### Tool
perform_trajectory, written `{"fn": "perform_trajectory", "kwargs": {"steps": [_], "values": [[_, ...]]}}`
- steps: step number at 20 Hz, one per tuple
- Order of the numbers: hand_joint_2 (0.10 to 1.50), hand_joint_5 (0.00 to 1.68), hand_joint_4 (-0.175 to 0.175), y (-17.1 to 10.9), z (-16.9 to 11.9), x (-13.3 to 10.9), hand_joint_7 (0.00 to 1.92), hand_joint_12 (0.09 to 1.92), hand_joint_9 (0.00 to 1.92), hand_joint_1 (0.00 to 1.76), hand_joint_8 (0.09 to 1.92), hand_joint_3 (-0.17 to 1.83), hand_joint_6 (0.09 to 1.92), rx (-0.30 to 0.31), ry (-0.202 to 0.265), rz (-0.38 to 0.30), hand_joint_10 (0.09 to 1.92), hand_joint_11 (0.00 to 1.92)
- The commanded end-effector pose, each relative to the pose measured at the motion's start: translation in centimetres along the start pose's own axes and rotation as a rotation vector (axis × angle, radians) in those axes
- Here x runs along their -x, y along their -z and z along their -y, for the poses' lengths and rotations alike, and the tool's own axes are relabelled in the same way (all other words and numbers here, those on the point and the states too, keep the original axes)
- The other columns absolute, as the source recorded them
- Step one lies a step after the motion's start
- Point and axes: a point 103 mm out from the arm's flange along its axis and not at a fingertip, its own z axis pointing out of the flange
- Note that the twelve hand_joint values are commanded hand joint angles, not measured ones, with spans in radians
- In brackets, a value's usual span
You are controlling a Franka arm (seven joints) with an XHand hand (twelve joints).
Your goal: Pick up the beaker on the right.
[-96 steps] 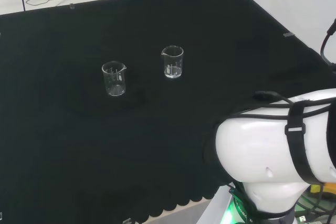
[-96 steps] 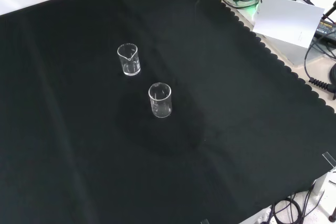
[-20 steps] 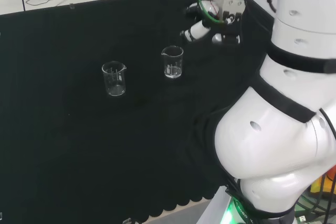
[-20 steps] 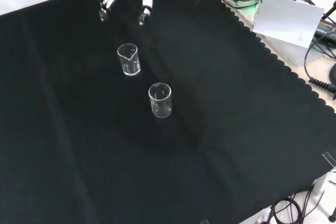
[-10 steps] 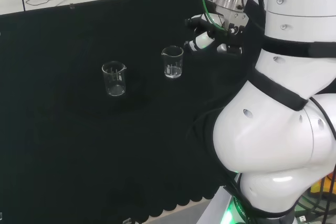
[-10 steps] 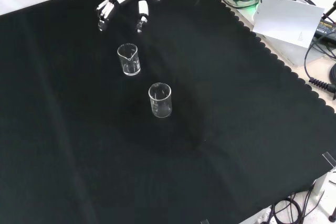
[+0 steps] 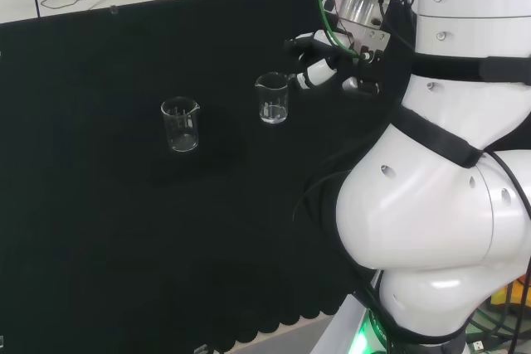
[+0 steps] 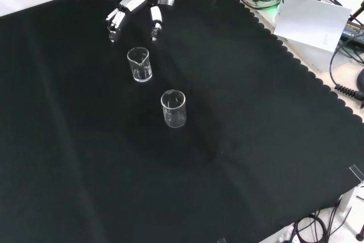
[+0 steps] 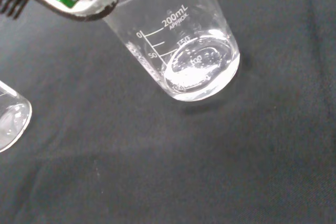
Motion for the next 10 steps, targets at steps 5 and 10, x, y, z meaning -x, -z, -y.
{"fn": "perform_trajectory", "kwargs": {"steps": [5,10], "values": [[0.54,0.36,-0.028,-2.4,-0.6,0.8,0.24,1.4,0.4,0.78,0.66,0.54,0.09,-0.005,0.058,-0.071,0.64,0.05],[0.53,0.35,-0.029,-3.0,-1.3,1.2,0.21,1.4,0.36,0.81,0.65,0.54,0.09,0.047,0.07,-0.092,0.63,0.02]]}}
